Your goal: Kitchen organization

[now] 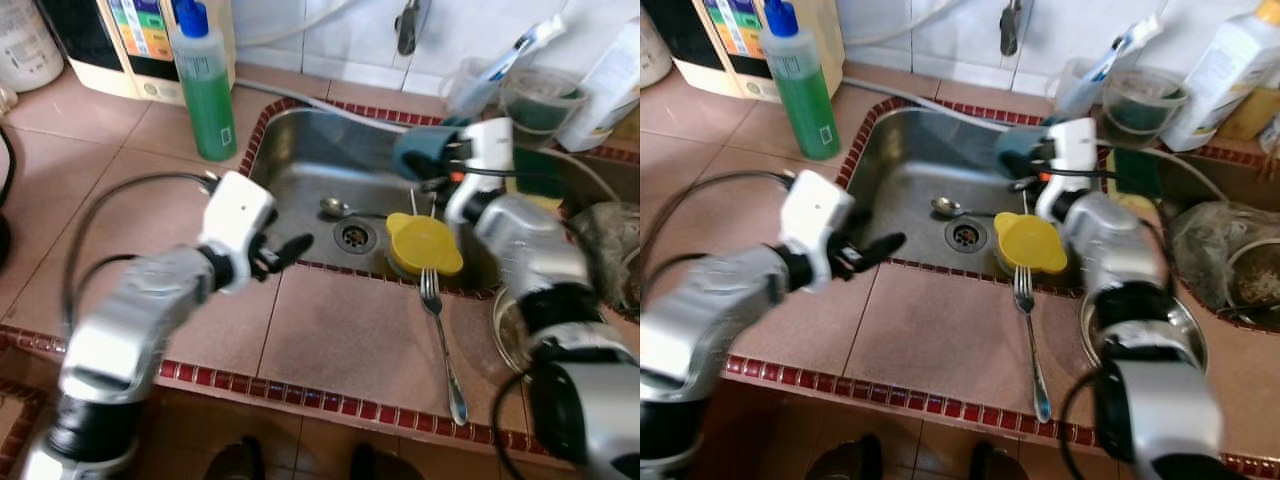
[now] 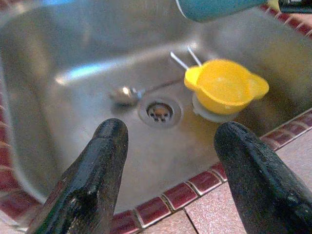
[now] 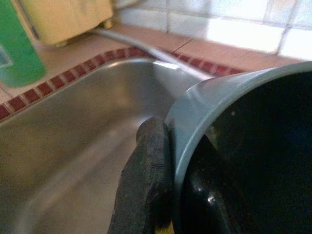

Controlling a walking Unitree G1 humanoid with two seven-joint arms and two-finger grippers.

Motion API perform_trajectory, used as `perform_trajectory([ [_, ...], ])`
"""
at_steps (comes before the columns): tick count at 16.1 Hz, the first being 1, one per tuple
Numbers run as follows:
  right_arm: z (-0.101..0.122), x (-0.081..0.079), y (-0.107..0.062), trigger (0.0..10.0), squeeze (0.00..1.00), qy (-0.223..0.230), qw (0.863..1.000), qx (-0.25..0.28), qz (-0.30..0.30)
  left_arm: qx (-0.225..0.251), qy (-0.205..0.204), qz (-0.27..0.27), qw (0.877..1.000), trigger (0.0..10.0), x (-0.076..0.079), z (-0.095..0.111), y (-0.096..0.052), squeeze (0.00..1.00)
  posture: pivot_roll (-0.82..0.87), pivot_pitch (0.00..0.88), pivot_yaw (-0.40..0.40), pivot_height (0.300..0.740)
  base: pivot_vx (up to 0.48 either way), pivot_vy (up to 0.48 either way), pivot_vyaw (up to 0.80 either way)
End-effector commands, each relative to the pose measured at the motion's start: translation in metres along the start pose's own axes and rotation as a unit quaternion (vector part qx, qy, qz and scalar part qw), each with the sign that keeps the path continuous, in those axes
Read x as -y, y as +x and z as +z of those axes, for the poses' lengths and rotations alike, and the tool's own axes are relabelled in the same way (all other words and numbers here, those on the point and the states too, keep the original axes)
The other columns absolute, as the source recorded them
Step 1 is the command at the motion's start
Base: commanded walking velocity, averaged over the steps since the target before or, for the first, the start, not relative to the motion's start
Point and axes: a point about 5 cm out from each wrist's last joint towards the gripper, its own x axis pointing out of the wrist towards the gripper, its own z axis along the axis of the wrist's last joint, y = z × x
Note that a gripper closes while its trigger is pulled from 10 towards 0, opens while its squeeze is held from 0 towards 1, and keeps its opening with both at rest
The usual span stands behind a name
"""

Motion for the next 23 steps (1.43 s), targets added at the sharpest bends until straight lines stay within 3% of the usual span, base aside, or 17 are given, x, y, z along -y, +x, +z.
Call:
perform_trajectory([
  [1,0.0,-0.004,0.004,10.0,0.0,-0.007,1.0,-0.003,0.013,-0.021,0.004,0.01,1.0,10.0,0.004,-0.005,0.008,0.0,0.04,0.27,-0.083,0.732,0.0,0.0,0.0],
  [3,-0.001,-0.014,0.01,10.0,0.0,0.012,0.999,-0.004,0.042,-0.035,-0.002,0.03,0.999,10.0,0.008,-0.003,0.019,0.0,0.04,0.264,-0.088,0.732,0.0,0.0,0.0],
  [6,-0.003,-0.018,0.012,10.0,0.0,0.051,0.996,-0.011,0.078,-0.015,-0.006,0.038,0.999,10.0,0.013,0.012,0.026,0.0,0.04,0.247,-0.097,0.732,0.0,0.0,0.0],
  [10,-0.011,-0.008,0.006,10.0,0.0,0.095,0.992,-0.037,0.073,0.004,-0.002,0.047,0.999,10.0,0.011,0.026,0.027,0.0,0.05,0.233,-0.103,0.732,0.0,0.0,0.0],
  [15,-0.032,-0.004,-0.004,10.0,0.0,0.146,0.983,-0.082,0.075,0.006,0.004,0.052,0.999,10.0,0.008,0.027,0.025,0.0,0.05,0.219,-0.106,0.732,0.0,0.0,0.0],
  [18,-0.034,0.0,-0.006,10.0,0.0,0.164,0.981,-0.087,0.059,0.01,0.009,0.051,0.999,10.0,0.006,0.031,0.027,0.0,0.05,0.21,-0.106,0.732,0.0,0.0,0.0],
  [19,-0.034,0.001,-0.007,10.0,0.35,0.178,0.979,-0.084,0.058,0.013,0.011,0.051,0.999,10.0,0.005,0.033,0.027,0.0,0.05,0.205,-0.105,0.732,0.0,0.0,0.0],
  [20,-0.034,0.002,-0.007,10.0,1.0,0.18,0.979,-0.082,0.054,0.014,0.011,0.051,0.999,10.0,0.005,0.033,0.027,0.0,0.05,0.201,-0.105,0.732,0.0,0.0,0.0],
  [23,-0.032,0.003,-0.007,10.0,1.0,0.181,0.979,-0.074,0.051,0.015,0.014,0.054,0.998,10.0,0.004,0.033,0.028,0.0,0.05,0.192,-0.105,0.732,0.0,0.0,0.0],
])
